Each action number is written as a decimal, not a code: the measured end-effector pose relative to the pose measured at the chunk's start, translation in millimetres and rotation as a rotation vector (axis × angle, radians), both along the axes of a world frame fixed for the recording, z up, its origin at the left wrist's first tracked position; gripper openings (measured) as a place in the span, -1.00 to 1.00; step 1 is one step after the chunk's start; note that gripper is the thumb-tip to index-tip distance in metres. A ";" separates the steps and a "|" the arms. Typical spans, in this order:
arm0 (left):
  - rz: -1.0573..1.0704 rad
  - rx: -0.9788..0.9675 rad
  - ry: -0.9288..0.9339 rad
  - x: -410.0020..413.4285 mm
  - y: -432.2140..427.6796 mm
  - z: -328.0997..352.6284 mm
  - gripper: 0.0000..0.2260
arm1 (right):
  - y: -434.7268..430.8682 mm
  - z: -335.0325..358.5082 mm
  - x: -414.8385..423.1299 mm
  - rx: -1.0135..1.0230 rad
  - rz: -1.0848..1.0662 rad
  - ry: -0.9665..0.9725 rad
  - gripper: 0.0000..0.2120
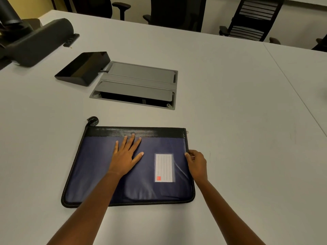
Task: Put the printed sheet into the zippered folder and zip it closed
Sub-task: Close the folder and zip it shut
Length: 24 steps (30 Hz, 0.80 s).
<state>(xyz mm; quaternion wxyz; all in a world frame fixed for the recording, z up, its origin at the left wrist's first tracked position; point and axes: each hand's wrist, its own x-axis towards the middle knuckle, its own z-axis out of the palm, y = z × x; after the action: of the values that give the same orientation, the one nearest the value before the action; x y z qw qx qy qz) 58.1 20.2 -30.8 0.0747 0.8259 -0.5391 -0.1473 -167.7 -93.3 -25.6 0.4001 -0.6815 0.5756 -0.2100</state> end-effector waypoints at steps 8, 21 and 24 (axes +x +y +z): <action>0.289 0.009 0.054 35.7 49.1 9.2 -0.39 | 30.7 8.9 -16.0 0.012 -0.073 0.014 -0.76; 0.811 -0.166 0.323 59.3 70.9 37.6 -0.34 | 41.6 19.9 -10.5 0.119 -0.148 0.070 -0.79; 0.864 -0.287 0.397 60.8 74.0 40.9 -0.42 | 31.0 22.6 -9.3 0.126 -0.142 0.106 -0.78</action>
<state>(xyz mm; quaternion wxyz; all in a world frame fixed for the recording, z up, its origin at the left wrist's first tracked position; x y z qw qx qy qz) 118.9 94.2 10.2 0.3430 0.9112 -0.1378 -0.1817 -177.0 -62.3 -3.0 0.3953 -0.6225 0.6550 -0.1649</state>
